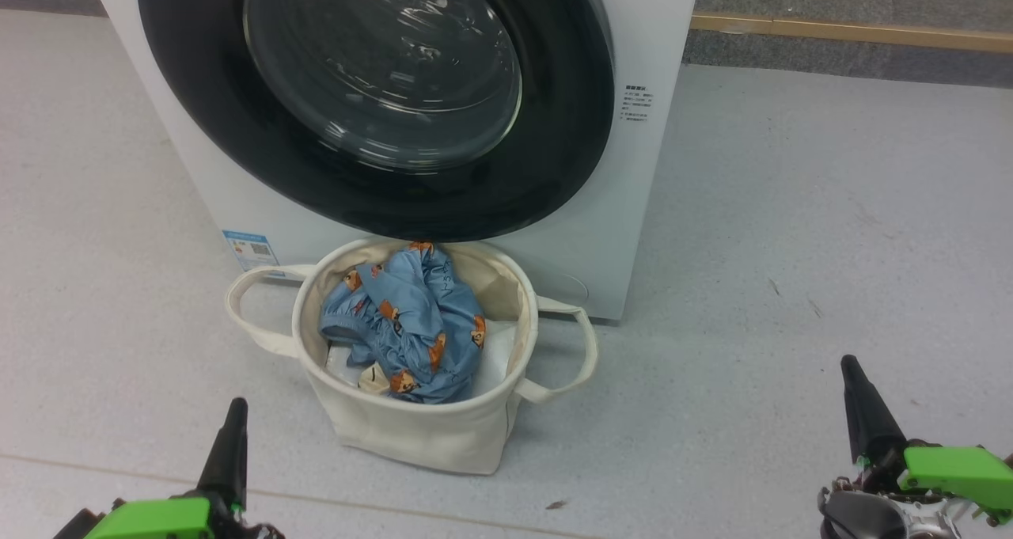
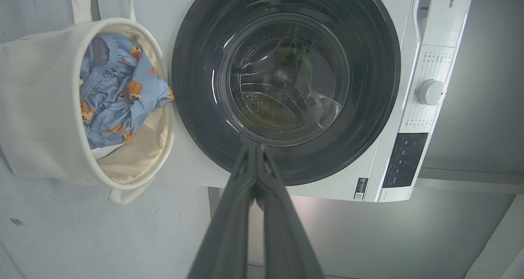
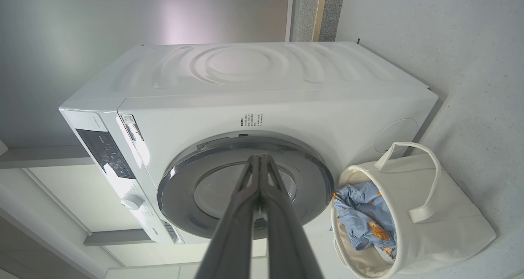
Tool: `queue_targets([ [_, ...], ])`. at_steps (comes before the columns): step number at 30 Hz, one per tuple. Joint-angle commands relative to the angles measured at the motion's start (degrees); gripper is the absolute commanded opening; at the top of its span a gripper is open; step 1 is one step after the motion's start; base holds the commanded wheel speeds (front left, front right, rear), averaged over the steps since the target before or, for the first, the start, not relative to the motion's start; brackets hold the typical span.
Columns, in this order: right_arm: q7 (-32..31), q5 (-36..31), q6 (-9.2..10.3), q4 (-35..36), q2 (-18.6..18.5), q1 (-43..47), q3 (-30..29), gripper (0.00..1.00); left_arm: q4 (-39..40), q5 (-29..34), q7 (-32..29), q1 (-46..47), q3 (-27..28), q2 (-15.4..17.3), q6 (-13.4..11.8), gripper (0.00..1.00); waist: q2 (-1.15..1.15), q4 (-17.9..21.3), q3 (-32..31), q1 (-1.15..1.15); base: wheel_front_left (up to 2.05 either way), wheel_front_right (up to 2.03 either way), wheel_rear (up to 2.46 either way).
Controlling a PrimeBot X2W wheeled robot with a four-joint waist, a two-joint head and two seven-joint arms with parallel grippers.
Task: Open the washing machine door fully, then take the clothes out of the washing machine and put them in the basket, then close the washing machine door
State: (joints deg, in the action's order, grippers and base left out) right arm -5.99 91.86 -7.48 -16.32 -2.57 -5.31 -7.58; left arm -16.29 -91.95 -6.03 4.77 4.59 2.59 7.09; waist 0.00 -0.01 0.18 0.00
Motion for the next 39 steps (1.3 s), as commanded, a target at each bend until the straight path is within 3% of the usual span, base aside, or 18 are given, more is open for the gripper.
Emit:
queue_targets([
  [1, -0.5, 0.3, -0.01, 2.3, -0.3, -0.9, 1.1, 0.00, 2.2, -0.2, -0.5, 1.4, 2.0, 0.3, 0.4, 0.00, 0.00, 0.0, 0.0, 0.00, 0.00, 0.00, 0.00],
  [39, -0.5, 0.3, -0.01, 2.3, -0.3, -0.9, 1.1, 0.00, 2.2, -0.2, -0.5, 1.4, 2.0, 0.3, 0.4, 0.00, 0.00, 0.0, 0.0, 0.00, 0.00, 0.00, 0.00],
])
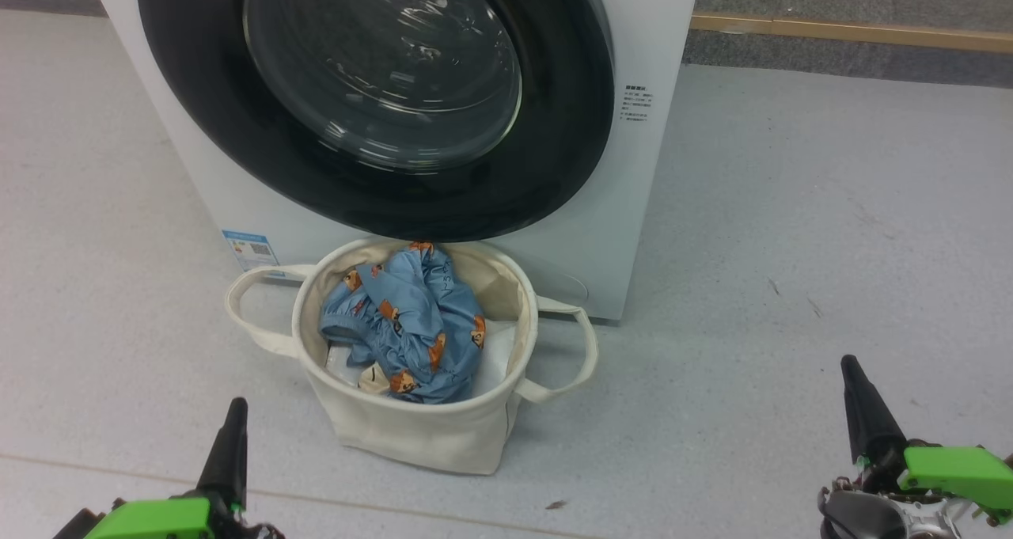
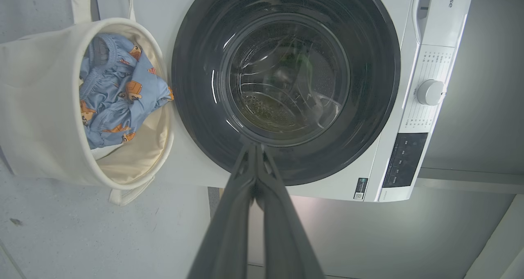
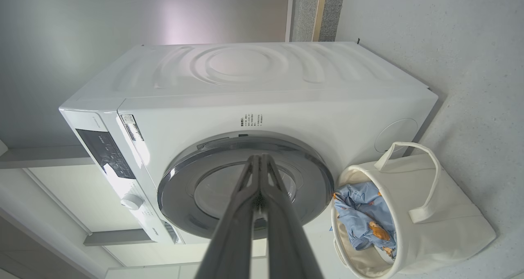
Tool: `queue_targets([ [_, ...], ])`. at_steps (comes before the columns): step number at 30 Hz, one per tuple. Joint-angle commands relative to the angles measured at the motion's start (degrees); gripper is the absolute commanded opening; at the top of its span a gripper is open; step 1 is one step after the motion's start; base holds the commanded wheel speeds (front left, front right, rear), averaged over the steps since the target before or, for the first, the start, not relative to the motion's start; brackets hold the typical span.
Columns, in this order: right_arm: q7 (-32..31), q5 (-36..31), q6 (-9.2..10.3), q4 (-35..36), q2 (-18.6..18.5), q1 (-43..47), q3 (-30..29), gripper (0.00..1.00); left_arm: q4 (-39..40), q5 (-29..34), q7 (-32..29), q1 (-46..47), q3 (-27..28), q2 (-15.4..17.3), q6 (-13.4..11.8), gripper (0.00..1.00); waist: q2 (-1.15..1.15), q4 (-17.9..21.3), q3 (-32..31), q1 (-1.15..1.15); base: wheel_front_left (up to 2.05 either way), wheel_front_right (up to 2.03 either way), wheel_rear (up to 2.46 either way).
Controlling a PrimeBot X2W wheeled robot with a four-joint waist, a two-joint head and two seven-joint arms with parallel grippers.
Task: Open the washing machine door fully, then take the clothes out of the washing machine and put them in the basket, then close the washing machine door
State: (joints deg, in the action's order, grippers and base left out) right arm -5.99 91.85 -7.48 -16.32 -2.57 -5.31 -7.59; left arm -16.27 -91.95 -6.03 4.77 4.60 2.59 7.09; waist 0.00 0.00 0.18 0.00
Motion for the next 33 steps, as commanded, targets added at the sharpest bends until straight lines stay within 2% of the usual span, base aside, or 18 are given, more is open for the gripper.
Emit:
queue_targets([
  [1, -0.5, 0.3, -0.01, 2.3, -0.3, -0.9, 1.1, 0.00, 2.2, -0.2, -0.5, 1.4, 2.0, 0.3, 0.4, 0.00, 0.00, 0.0, 0.0, 0.00, 0.00, 0.00, 0.00],
  [33, -0.5, 0.3, -0.01, 2.3, -0.3, -0.9, 1.1, 0.00, 2.2, -0.2, -0.5, 1.4, 2.0, 0.3, 0.4, 0.00, 0.00, 0.0, 0.0, 0.00, 0.00, 0.00, 0.00],
])
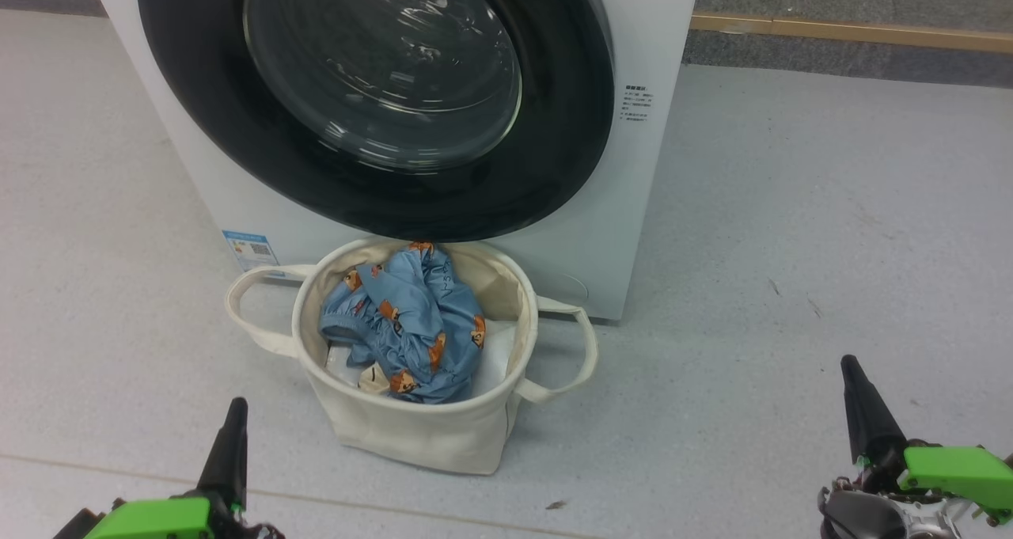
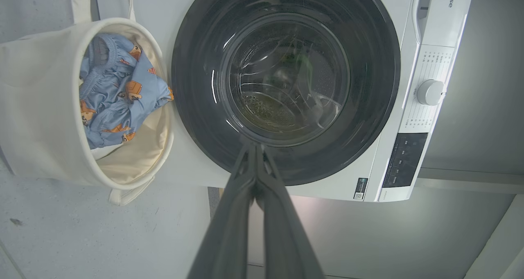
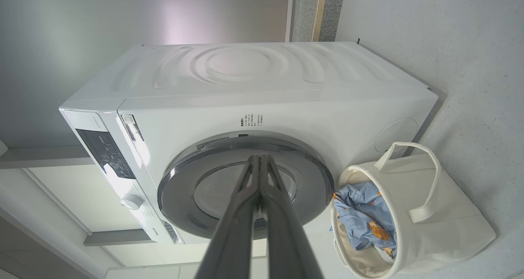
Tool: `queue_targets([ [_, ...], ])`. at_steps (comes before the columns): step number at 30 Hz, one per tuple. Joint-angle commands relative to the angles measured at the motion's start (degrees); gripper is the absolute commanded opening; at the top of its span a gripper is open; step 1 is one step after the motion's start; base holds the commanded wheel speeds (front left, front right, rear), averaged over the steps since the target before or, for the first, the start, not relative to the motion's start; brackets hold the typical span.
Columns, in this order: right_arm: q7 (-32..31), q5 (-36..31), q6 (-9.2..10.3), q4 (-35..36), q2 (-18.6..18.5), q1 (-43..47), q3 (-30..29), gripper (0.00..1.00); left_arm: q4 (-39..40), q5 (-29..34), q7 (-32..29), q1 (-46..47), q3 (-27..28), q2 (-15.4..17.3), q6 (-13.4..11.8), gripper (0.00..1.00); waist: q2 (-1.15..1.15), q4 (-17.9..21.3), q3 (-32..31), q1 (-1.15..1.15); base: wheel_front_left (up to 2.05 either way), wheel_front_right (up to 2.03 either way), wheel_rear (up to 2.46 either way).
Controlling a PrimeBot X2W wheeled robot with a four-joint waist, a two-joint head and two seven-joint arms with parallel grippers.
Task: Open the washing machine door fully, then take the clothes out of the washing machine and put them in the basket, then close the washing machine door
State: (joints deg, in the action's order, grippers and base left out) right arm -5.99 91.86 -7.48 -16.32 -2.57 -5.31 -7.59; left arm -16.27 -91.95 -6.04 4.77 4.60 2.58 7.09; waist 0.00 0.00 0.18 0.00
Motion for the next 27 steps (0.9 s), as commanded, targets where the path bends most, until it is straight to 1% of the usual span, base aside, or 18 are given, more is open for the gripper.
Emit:
queue_targets([
  [1, -0.5, 0.3, -0.01, 2.3, -0.3, -0.9, 1.1, 0.00, 2.2, -0.2, -0.5, 1.4, 2.0, 0.3, 0.4, 0.00, 0.00, 0.0, 0.0, 0.00, 0.00, 0.00, 0.00],
  [27, -0.5, 0.3, -0.01, 2.3, -0.3, -0.9, 1.1, 0.00, 2.2, -0.2, -0.5, 1.4, 2.0, 0.3, 0.4, 0.00, 0.00, 0.0, 0.0, 0.00, 0.00, 0.00, 0.00],
])
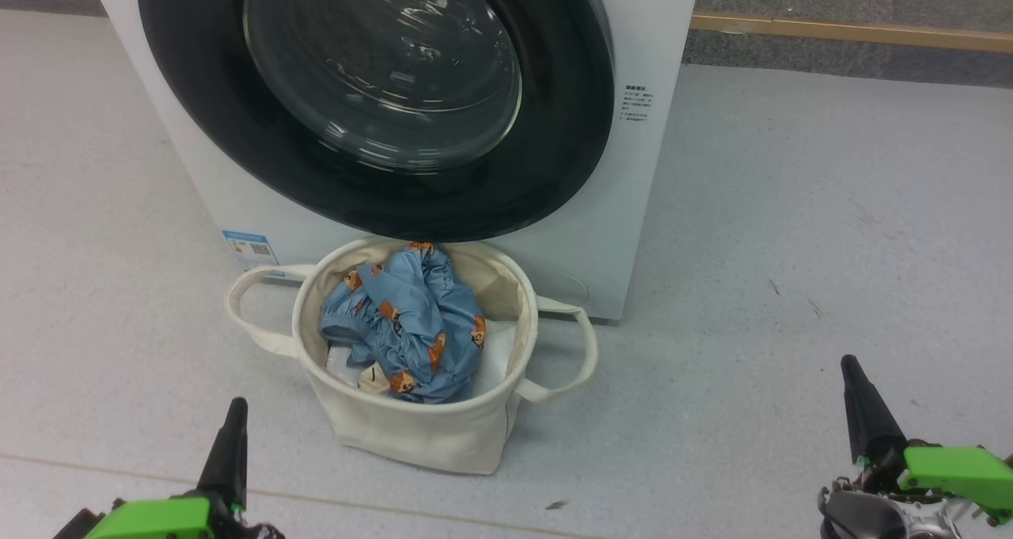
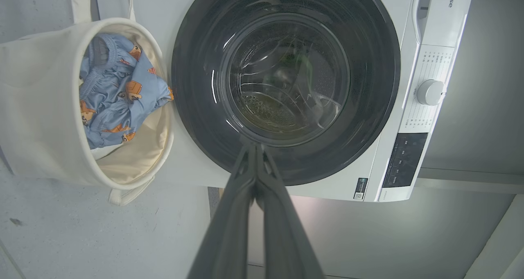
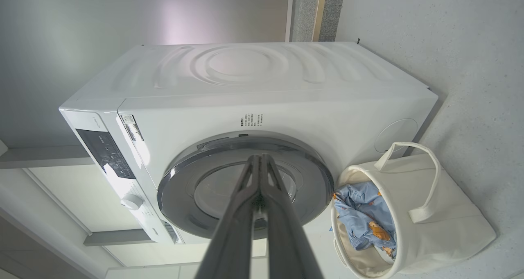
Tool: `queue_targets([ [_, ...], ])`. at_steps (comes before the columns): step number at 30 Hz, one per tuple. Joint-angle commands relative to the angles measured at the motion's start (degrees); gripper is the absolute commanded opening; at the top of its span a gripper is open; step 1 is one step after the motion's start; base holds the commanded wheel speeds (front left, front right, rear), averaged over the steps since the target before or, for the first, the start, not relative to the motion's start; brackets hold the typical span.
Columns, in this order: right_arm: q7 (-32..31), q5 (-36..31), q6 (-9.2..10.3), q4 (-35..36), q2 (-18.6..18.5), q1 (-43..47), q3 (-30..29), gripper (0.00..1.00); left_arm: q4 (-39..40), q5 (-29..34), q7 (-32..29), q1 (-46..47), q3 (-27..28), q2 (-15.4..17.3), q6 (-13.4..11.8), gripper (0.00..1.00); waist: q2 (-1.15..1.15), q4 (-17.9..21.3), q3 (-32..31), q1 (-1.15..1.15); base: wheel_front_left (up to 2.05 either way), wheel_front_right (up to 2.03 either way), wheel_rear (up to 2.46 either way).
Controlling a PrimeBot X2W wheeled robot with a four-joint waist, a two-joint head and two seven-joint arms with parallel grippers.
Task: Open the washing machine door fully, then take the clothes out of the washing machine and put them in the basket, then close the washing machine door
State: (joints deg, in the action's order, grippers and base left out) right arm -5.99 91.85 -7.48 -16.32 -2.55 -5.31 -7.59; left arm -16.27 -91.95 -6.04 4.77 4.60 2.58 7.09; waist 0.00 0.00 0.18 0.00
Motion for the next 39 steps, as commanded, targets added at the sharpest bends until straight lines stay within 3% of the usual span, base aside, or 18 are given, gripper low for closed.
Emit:
queue_targets([
  [1, -0.5, 0.3, -0.01, 2.3, -0.3, -0.9, 1.1, 0.00, 2.2, -0.2, -0.5, 1.4, 2.0, 0.3, 0.4, 0.00, 0.00, 0.0, 0.0, 0.00, 0.00, 0.00, 0.00],
  [39, -0.5, 0.3, -0.01, 2.3, -0.3, -0.9, 1.1, 0.00, 2.2, -0.2, -0.5, 1.4, 2.0, 0.3, 0.4, 0.00, 0.00, 0.0, 0.0, 0.00, 0.00, 0.00, 0.00],
])
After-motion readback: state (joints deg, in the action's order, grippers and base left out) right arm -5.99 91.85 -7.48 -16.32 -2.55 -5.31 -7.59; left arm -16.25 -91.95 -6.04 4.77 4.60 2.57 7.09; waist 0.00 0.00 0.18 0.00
